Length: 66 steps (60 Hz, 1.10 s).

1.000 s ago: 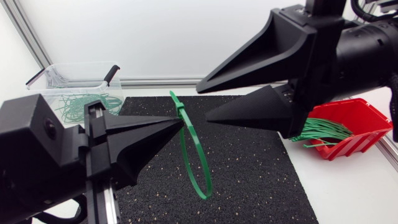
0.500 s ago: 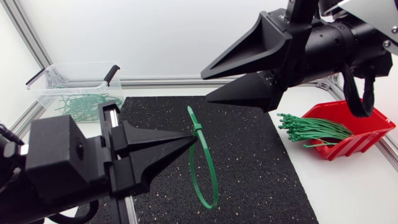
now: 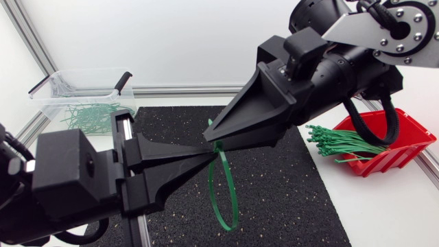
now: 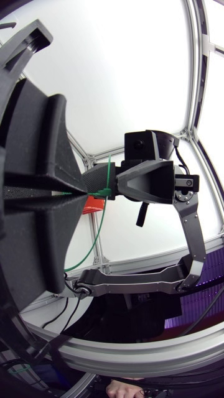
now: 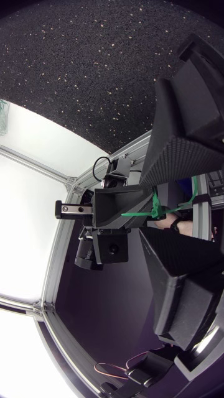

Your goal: Take a green cable tie from the red box, thread the tail through the head to close it, then place it in the transparent bin on the left.

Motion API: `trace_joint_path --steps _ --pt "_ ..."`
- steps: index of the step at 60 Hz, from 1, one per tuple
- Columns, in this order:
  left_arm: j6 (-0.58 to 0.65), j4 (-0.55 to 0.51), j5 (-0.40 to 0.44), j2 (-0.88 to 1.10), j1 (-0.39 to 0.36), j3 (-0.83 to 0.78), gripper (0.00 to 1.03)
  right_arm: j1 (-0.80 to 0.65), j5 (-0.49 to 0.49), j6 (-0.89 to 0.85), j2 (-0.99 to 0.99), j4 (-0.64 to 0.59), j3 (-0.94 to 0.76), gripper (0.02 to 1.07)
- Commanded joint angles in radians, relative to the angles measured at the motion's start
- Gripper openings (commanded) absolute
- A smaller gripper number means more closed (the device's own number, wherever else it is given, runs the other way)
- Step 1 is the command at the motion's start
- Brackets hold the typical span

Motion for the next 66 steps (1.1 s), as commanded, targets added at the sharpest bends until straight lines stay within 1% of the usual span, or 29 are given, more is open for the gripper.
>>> trace_joint_path --steps 1,15,17,21,24,27,31,34,37,39,45,47,57,58,60,66 --pt "0.026 0.014 0.007 0.014 0.014 -0.018 0.04 0.008 -0.002 -0.058 0.011 -0.024 0.033 0.59" --pt "0.026 0.017 0.010 0.015 0.017 -0.022 0.04 -0.002 -0.002 -0.058 0.010 -0.027 0.045 0.58" --pt "0.026 0.017 0.010 0.015 0.017 -0.022 0.04 -0.002 -0.001 -0.058 0.008 -0.027 0.045 0.54" --pt "0.026 0.017 0.010 0.017 0.017 -0.022 0.04 -0.005 0.004 -0.062 0.007 -0.027 0.046 0.43" --pt "0.026 0.018 0.010 0.017 0.017 -0.022 0.04 -0.008 0.007 -0.067 0.007 -0.027 0.046 0.38" --pt "0.026 0.018 0.010 0.017 0.017 -0.024 0.04 -0.008 0.013 -0.070 0.007 -0.027 0.045 0.36" --pt "0.026 0.018 0.010 0.019 0.017 -0.025 0.04 -0.008 0.019 -0.073 0.007 -0.025 0.043 0.28" --pt "0.025 0.020 0.010 0.019 0.019 -0.027 0.04 -0.009 0.019 -0.073 0.007 -0.024 0.043 0.26" --pt "0.023 0.020 0.010 0.017 0.019 -0.027 0.04 -0.011 0.021 -0.073 0.005 -0.022 0.043 0.19" --pt "0.023 0.020 0.010 0.017 0.017 -0.028 0.04 -0.012 0.021 -0.073 0.004 -0.022 0.043 0.17" --pt "0.020 0.020 0.010 0.011 0.019 -0.031 0.04 -0.015 0.022 -0.072 0.001 -0.022 0.046 0.17" --pt "0.020 0.020 0.010 0.009 0.019 -0.033 0.04 -0.017 0.022 -0.072 -0.001 -0.022 0.048 0.14" --pt "0.018 0.020 0.008 0.003 0.019 -0.037 0.04 -0.020 0.025 -0.067 -0.006 -0.024 0.056 0.14" --pt "0.018 0.018 0.008 0.003 0.019 -0.037 0.04 -0.022 0.025 -0.067 -0.006 -0.024 0.056 0.13" --pt "0.018 0.018 0.008 0.003 0.019 -0.037 0.04 -0.022 0.028 -0.067 -0.007 -0.022 0.056 0.07" --pt "0.018 0.017 0.008 0.003 0.015 -0.036 0.04 -0.020 0.030 -0.058 -0.007 -0.024 0.056 0.08"
